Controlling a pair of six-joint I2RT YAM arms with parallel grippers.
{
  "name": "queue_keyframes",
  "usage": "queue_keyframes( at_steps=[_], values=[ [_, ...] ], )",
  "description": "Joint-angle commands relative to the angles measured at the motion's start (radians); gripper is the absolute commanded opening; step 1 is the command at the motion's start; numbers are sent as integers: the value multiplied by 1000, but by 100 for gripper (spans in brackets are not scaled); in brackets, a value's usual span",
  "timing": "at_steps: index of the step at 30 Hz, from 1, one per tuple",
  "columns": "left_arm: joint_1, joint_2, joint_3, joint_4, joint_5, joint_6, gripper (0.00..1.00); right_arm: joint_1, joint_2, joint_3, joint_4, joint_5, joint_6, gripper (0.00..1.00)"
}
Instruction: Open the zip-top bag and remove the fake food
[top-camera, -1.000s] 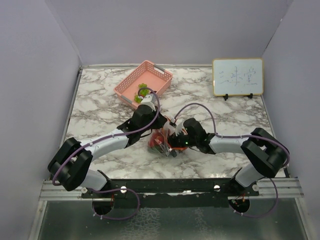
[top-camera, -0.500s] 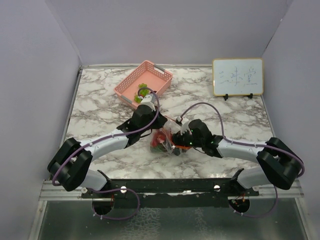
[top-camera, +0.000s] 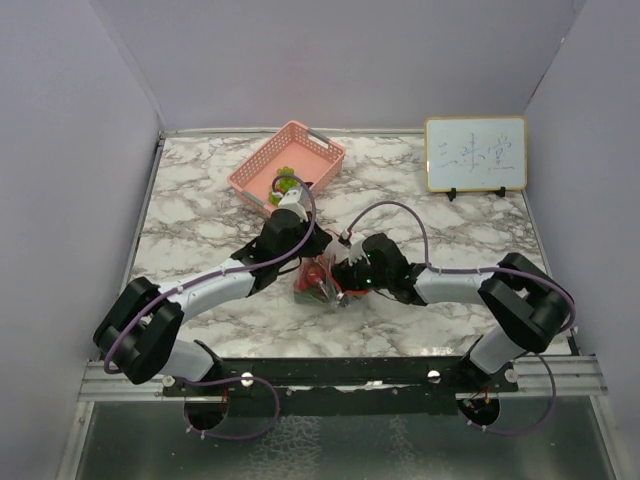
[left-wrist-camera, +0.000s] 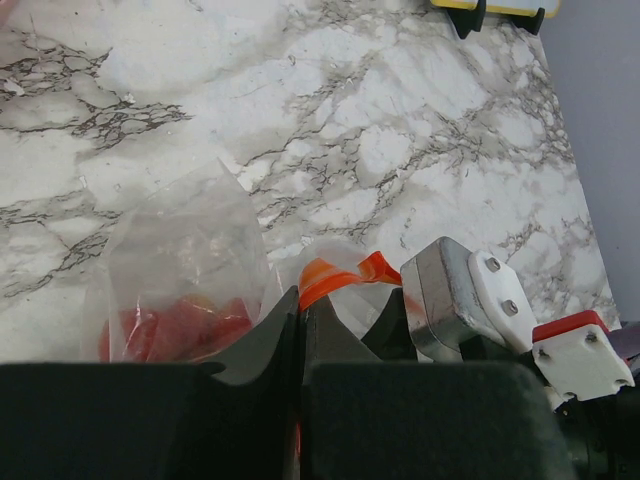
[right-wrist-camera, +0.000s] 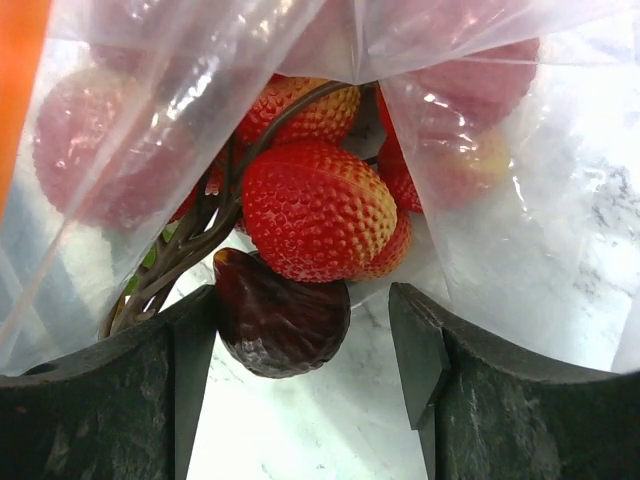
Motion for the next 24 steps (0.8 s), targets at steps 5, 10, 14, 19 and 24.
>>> queue_keyframes(
  at_steps=[5,10,14,19,24],
  values=[
    [7,-26,-18,23,-15,13,0,7,37,-16,50,18,-22,54],
    [17,-36,-15,16,-19,17,0,7,-56,-24,-31,79,-30,50],
    [31,-39,-26,30,-22,19,0,7,-163,-23,-147,152,-17,49],
    [38,-45,-48,37,-14,17,0,6,-282,-14,-267,257,-13,47],
    [39,-52,-63,43,-4,13,0,1,-344,20,-354,346,-10,47]
  ],
)
